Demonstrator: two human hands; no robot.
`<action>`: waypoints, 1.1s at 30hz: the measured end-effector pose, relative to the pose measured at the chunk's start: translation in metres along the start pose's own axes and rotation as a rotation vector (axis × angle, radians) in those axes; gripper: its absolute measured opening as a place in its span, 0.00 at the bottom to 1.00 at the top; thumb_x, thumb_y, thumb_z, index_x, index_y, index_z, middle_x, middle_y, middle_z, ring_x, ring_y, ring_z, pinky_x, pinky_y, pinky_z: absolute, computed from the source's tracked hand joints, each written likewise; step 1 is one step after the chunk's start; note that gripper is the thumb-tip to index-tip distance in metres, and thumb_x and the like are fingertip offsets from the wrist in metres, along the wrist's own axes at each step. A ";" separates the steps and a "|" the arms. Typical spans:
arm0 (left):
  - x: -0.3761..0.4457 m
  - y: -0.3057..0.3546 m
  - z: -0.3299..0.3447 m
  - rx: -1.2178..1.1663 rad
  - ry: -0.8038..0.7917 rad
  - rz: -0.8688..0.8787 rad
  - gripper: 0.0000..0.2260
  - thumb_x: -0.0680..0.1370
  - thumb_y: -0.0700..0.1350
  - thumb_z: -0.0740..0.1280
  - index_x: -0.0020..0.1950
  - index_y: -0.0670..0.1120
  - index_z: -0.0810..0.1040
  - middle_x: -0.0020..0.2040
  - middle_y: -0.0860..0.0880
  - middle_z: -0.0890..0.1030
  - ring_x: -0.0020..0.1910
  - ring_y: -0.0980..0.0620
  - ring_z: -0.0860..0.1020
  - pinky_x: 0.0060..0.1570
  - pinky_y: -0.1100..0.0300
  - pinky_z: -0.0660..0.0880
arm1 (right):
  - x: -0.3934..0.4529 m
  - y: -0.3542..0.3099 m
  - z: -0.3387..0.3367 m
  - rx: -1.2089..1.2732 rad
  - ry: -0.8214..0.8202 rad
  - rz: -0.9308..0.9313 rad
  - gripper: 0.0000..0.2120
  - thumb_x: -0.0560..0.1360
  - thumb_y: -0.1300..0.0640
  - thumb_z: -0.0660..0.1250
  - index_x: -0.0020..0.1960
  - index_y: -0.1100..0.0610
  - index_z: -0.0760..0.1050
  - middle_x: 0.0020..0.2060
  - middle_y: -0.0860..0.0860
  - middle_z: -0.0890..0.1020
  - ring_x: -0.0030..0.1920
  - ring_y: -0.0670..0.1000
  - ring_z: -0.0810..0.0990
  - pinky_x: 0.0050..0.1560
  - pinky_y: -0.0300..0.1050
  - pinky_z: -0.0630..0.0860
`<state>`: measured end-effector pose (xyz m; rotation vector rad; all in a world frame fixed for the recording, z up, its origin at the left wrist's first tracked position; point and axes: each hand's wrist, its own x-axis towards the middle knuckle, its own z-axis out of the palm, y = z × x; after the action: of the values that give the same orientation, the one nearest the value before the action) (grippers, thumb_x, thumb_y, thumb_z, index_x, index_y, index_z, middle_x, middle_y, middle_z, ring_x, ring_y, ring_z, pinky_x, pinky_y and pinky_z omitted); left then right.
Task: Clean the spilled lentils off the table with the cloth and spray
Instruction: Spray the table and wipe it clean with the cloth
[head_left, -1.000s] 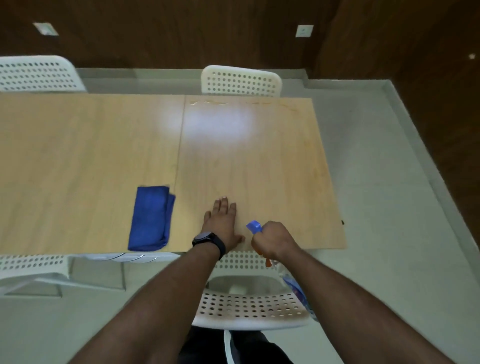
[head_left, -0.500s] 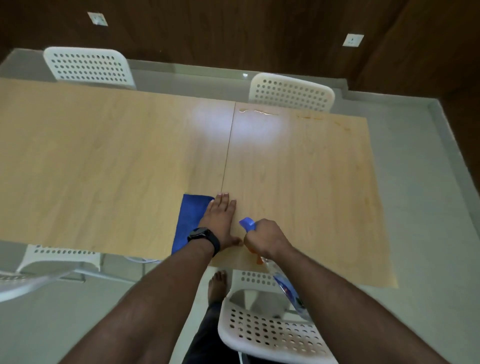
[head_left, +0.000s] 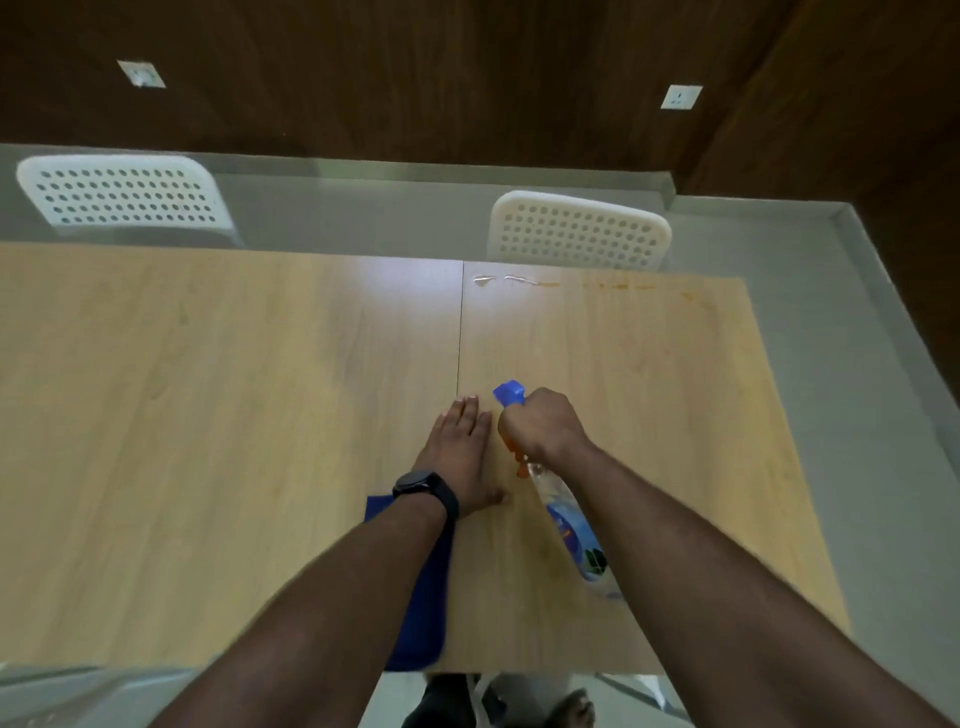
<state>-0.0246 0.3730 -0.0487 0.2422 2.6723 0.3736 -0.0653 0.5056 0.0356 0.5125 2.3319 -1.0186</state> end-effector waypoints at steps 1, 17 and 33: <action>0.007 -0.001 -0.003 0.000 -0.005 0.004 0.57 0.71 0.69 0.74 0.85 0.48 0.41 0.85 0.46 0.39 0.84 0.46 0.39 0.80 0.50 0.40 | 0.009 -0.006 -0.003 0.009 0.017 -0.009 0.12 0.66 0.57 0.62 0.44 0.62 0.79 0.35 0.58 0.84 0.35 0.59 0.86 0.41 0.60 0.86; 0.075 0.071 -0.009 0.055 -0.086 0.154 0.56 0.72 0.69 0.73 0.85 0.50 0.42 0.85 0.47 0.35 0.83 0.46 0.36 0.82 0.47 0.39 | 0.070 0.024 -0.111 0.280 0.282 0.213 0.12 0.65 0.61 0.63 0.43 0.67 0.80 0.34 0.61 0.85 0.28 0.61 0.85 0.37 0.63 0.86; 0.021 0.123 0.030 0.066 -0.089 -0.008 0.60 0.69 0.71 0.74 0.85 0.49 0.39 0.84 0.46 0.33 0.83 0.46 0.34 0.81 0.46 0.39 | -0.001 0.105 -0.129 0.249 0.127 0.213 0.11 0.64 0.64 0.64 0.42 0.69 0.80 0.32 0.62 0.83 0.27 0.62 0.84 0.33 0.59 0.85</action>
<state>-0.0165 0.5007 -0.0470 0.2618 2.5998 0.2661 -0.0502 0.6698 0.0518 0.9257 2.2092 -1.2081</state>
